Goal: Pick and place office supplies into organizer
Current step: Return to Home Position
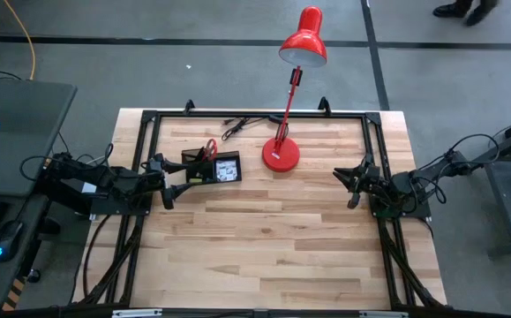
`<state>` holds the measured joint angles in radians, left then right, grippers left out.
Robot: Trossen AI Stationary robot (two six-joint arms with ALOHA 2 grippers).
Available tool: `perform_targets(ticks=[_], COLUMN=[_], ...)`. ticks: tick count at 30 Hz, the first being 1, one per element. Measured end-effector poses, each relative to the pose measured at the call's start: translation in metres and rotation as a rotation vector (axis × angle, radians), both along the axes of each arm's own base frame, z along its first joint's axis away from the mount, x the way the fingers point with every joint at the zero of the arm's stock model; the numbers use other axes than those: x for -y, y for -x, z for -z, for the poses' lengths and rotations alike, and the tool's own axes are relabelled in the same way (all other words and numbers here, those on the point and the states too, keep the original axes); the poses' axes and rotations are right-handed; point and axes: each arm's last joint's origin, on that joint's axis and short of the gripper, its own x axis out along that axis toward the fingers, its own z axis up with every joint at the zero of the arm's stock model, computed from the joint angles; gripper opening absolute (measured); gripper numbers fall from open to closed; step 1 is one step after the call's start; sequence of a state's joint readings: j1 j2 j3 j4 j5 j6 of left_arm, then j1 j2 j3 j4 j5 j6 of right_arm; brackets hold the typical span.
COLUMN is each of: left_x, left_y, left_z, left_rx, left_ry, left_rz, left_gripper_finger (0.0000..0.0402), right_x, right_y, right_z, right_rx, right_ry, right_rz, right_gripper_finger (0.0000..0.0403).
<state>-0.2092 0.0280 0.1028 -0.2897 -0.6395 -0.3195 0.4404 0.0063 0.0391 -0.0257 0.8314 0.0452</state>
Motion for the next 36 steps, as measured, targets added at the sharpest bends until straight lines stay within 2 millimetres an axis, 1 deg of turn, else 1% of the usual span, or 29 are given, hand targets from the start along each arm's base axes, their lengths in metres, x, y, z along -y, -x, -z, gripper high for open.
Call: perform_targets(ticks=[18,27,36], left_x=[0.0000,0.0000,0.0000], left_y=[0.0000,0.0000,0.0000], left_z=[0.0001,0.0001,0.0001], left_rx=[0.000,0.000,-0.001], left_ry=[0.000,0.000,0.000], left_rz=[0.000,0.000,0.000], left_gripper_finger=[0.0337,0.0337,0.0337], right_x=[0.0000,0.0000,0.0000], right_y=[0.0000,0.0000,0.0000], right_z=[0.0000,0.0000,0.0000], right_rx=[0.000,0.000,0.000], right_ry=[0.000,0.000,0.000], right_rz=[0.000,0.000,0.000], right_gripper_finger=[0.0053,0.0046,0.0053])
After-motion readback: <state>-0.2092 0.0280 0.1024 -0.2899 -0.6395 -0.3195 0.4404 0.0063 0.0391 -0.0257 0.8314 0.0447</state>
